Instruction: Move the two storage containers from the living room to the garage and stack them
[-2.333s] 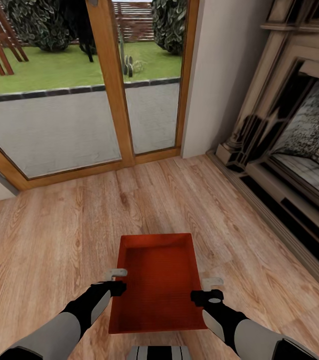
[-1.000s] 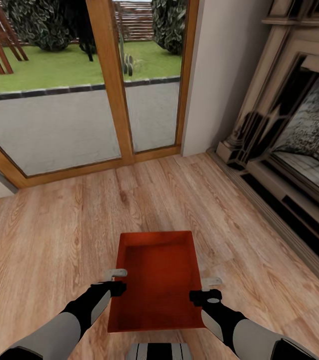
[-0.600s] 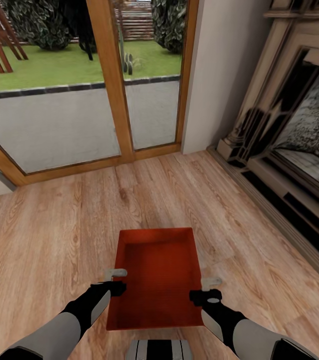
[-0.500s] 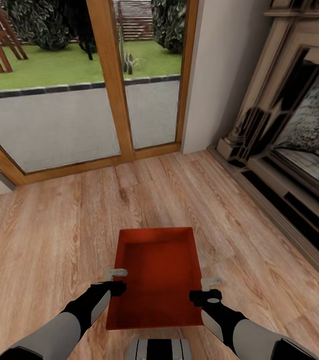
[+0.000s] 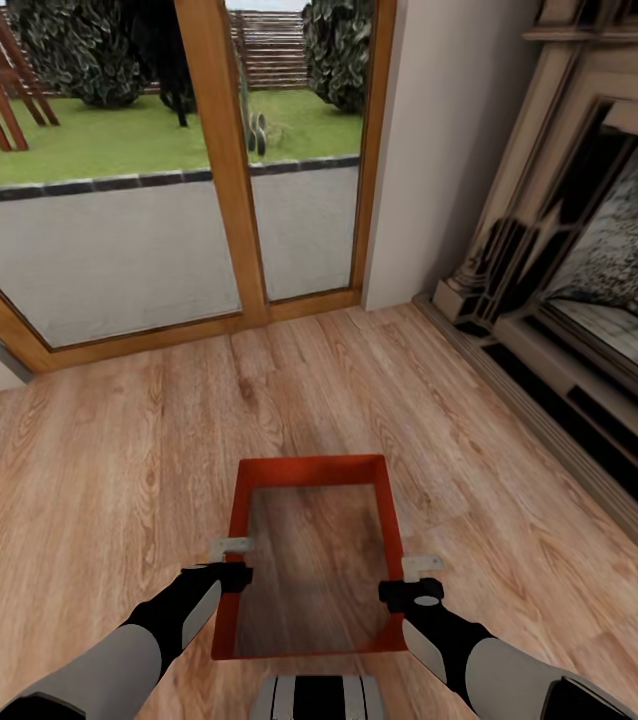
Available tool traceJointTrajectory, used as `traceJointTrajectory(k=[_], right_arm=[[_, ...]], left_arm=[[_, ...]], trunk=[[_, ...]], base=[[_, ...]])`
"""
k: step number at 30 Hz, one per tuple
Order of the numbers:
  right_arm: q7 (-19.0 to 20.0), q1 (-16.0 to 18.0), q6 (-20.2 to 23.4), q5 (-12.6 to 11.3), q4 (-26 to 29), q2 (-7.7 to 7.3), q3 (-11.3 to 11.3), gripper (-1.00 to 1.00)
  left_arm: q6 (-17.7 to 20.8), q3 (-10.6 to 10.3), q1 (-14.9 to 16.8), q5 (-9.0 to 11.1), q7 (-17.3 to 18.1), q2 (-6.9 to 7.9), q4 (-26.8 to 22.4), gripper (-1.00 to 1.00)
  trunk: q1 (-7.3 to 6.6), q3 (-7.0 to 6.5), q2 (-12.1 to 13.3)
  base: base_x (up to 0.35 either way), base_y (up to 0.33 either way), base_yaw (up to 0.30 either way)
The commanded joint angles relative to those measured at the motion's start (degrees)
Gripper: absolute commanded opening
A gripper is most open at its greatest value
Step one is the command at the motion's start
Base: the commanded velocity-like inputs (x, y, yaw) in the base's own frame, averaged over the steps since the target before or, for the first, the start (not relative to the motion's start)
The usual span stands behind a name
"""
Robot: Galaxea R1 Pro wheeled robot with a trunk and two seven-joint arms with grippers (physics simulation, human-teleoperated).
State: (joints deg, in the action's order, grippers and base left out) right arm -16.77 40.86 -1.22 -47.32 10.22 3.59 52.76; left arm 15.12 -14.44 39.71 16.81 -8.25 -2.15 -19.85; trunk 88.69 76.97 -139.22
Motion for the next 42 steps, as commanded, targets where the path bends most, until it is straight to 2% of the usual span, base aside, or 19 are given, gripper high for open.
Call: traceJointTrajectory(k=[1, 6, 42], right_arm=[[-0.3, 0.0, 0.0, -0.2, 0.2, -0.07, 0.5, 1.0], [-0.3, 0.0, 0.0, -0.2, 0.2, -0.07, 0.5, 1.0], [-0.2, -0.1, -0.4, -0.2, 0.2, -0.25, 0.5, 1.0]], left_arm=[[0.3, -0.5, 0.0, 0.6, -0.5, 0.04, -0.1, 1.0], [0.3, -0.5, 0.0, 0.6, -0.5, 0.04, -0.1, 1.0], [0.3, -0.7, 0.0, 0.0, -1.1, -0.22, -0.5, 1.0]], trunk=[[1.0, 0.23, -0.4], [2.1, 1.12, -2.4], [2.1, 1.12, -2.4]], base=[[0.0, 0.0, 0.0], [0.0, 0.0, 0.0], [0.0, 0.0, 0.0]])
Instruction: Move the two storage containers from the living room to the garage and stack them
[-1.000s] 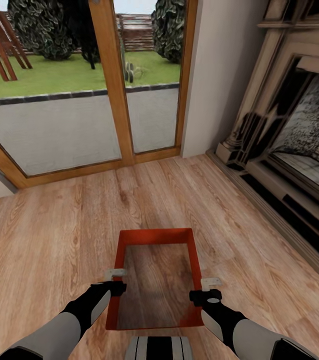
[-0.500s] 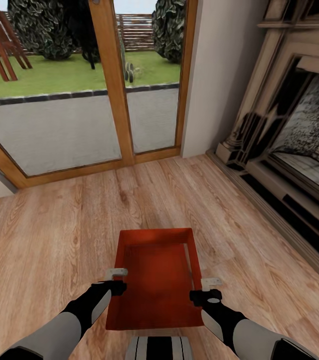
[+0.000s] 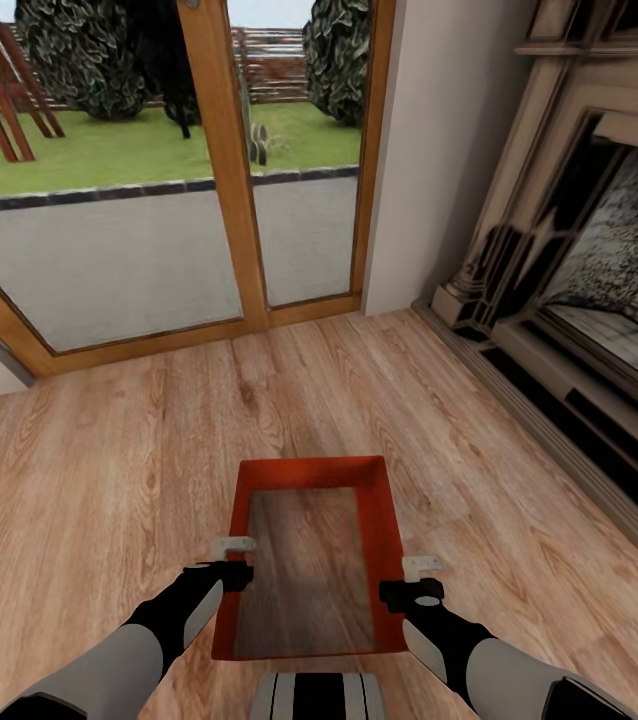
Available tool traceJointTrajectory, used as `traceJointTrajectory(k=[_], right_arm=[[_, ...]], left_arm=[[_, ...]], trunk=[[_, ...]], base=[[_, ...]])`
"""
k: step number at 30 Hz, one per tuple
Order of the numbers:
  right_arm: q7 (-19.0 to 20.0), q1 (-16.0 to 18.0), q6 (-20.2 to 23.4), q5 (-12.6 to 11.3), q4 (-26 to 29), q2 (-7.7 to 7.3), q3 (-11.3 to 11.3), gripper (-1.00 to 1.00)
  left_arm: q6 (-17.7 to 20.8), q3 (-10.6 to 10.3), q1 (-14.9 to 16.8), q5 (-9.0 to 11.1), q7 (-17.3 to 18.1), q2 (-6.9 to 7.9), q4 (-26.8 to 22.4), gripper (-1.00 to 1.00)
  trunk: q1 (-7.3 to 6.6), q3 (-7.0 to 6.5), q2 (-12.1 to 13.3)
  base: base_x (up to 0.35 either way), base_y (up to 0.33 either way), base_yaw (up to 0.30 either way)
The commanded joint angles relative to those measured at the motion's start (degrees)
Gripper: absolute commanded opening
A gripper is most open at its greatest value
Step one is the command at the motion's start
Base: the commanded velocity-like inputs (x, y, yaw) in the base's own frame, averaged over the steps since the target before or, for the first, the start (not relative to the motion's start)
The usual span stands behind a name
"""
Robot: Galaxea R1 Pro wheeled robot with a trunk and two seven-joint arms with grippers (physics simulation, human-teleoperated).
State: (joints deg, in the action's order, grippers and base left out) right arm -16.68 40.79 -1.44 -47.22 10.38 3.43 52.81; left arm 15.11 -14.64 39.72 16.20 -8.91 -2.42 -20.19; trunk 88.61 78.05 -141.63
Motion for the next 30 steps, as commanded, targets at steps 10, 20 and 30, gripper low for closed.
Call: traceJointTrajectory(k=[10, 20, 30], right_arm=[[-0.3, 0.1, -0.1, -0.3, 0.1, -0.11, 0.5, 1.0], [-0.3, 0.0, -0.2, -0.3, 0.0, -0.14, 0.4, -1.0], [-0.3, 0.0, -0.2, -0.3, 0.1, -0.18, 0.4, -1.0]], left_arm=[[0.2, -0.4, 0.0, 0.6, -0.5, 0.04, -0.1, 1.0], [-3.1, -0.4, 0.0, 0.9, -0.5, 0.03, 0.5, -1.0], [-3.4, -0.4, 0.0, 0.9, -0.5, 0.01, 0.6, -1.0]], trunk=[[2.19, 0.04, 0.0], [2.19, 0.04, 0.0], [2.19, 0.04, 0.0]], base=[[0.0, 0.0, 0.0], [0.0, 0.0, 0.0], [0.0, 0.0, 0.0]])
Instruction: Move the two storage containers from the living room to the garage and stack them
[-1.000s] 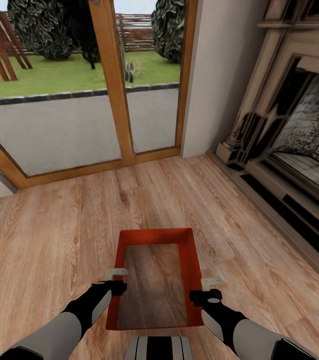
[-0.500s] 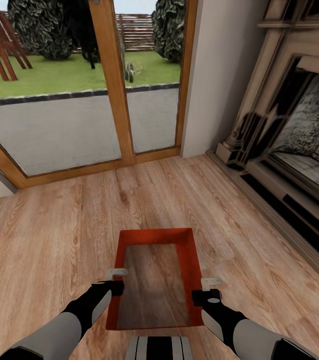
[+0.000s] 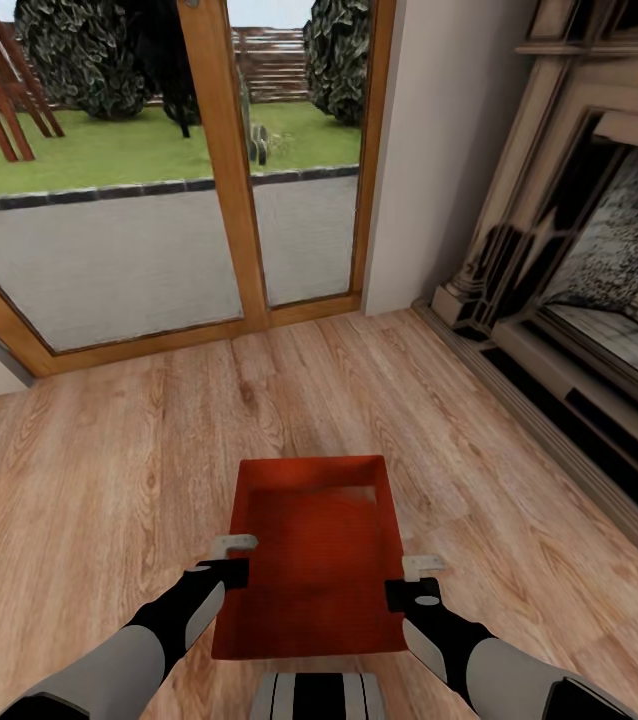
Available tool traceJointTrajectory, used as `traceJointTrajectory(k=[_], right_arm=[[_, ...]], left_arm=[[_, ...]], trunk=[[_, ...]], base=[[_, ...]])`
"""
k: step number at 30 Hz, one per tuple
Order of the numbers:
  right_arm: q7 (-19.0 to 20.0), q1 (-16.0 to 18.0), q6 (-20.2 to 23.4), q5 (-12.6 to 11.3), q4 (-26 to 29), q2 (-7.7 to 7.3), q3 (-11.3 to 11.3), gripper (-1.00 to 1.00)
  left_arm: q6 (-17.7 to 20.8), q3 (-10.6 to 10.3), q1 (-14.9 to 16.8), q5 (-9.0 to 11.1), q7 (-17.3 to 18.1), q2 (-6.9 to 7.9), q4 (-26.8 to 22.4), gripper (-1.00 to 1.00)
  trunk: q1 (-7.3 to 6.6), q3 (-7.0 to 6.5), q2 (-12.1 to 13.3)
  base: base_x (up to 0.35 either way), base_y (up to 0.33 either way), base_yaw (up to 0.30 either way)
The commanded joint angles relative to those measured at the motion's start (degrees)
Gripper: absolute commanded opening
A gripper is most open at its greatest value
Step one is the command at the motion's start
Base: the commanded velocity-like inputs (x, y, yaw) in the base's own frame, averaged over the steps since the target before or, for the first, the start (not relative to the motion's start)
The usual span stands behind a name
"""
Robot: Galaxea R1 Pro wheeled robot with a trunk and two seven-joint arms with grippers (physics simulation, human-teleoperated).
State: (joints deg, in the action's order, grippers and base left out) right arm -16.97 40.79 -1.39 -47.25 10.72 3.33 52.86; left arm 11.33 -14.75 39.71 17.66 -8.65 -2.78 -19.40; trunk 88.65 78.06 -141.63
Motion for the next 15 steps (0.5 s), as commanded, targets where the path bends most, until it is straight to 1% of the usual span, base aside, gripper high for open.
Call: traceJointTrajectory(k=[1, 15], right_arm=[[0.0, 0.0, -0.3, -0.3, -0.3, -0.08, 0.4, -1.0], [0.0, 0.0, -0.3, -0.4, -0.3, -0.12, 0.3, -1.0]], left_arm=[[0.4, -0.3, 0.0, -0.5, -0.8, 0.37, -0.2, -1.0], [0.5, -0.2, 0.0, -0.4, -0.8, 0.41, -0.3, -1.0]], trunk=[[2.15, 0.03, 0.0], [2.15, 0.03, 0.0]], base=[[0.0, 0.0, 0.0], [0.0, 0.0, 0.0]])
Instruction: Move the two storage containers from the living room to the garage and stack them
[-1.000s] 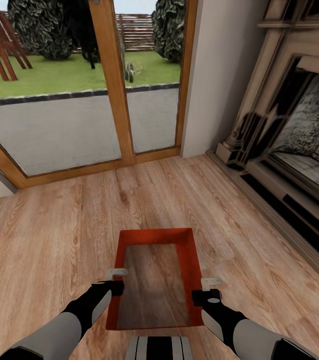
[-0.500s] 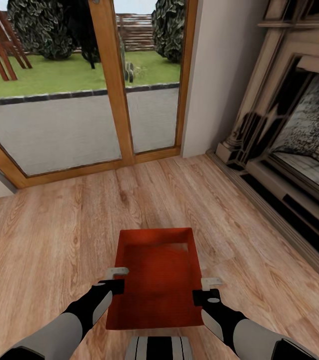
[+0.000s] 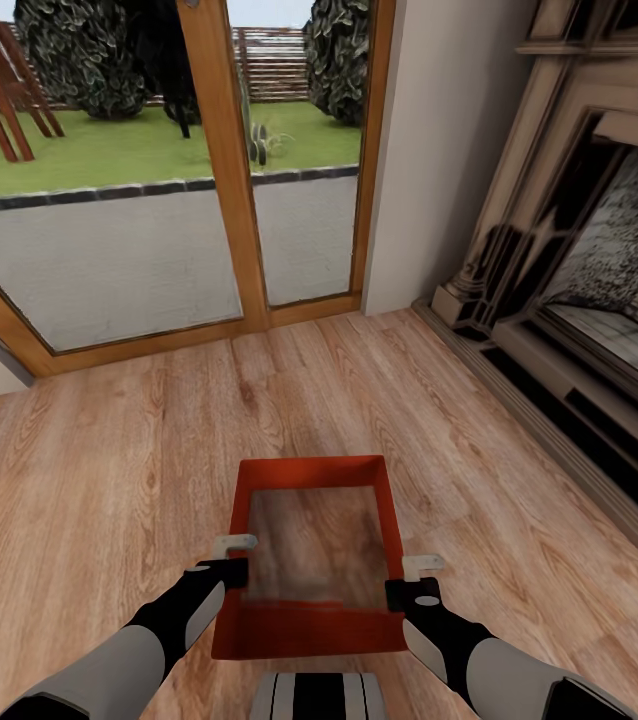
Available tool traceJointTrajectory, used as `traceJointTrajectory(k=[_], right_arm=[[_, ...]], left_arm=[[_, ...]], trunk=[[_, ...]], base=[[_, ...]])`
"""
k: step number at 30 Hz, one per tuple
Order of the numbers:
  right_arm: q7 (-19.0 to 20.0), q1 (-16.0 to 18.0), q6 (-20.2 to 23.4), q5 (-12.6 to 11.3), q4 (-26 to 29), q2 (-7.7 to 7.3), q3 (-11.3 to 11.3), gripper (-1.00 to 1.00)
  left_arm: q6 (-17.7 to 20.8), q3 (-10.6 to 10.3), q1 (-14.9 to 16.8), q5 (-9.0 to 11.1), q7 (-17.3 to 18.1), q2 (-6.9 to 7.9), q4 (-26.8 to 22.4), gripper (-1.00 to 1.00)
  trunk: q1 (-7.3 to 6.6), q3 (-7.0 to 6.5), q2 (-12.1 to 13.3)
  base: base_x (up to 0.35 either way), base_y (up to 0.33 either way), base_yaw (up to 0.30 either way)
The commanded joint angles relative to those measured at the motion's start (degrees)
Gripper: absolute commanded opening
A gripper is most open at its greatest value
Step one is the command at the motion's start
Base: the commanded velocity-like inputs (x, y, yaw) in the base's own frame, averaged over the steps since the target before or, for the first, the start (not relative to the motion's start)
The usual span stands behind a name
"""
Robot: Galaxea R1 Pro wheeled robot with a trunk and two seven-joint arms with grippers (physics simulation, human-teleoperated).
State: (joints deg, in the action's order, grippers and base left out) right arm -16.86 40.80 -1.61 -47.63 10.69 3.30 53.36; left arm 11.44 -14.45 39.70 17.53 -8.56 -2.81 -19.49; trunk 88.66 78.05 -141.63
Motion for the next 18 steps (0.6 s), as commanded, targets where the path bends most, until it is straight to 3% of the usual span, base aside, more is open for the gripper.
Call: traceJointTrajectory(k=[1, 18], right_arm=[[-0.1, 0.0, -0.1, 0.0, -0.3, -0.07, -0.2, -1.0], [-0.1, 0.0, -0.1, 0.0, -0.2, -0.13, -0.2, -1.0]], left_arm=[[0.4, -0.6, 0.0, -0.3, -0.8, 0.44, -0.2, -1.0], [0.4, -0.7, 0.0, -0.3, -0.8, 0.44, -0.2, -1.0]], trunk=[[2.13, 0.04, 0.0], [2.13, 0.04, 0.0]], base=[[0.0, 0.0, 0.0], [0.0, 0.0, 0.0]])
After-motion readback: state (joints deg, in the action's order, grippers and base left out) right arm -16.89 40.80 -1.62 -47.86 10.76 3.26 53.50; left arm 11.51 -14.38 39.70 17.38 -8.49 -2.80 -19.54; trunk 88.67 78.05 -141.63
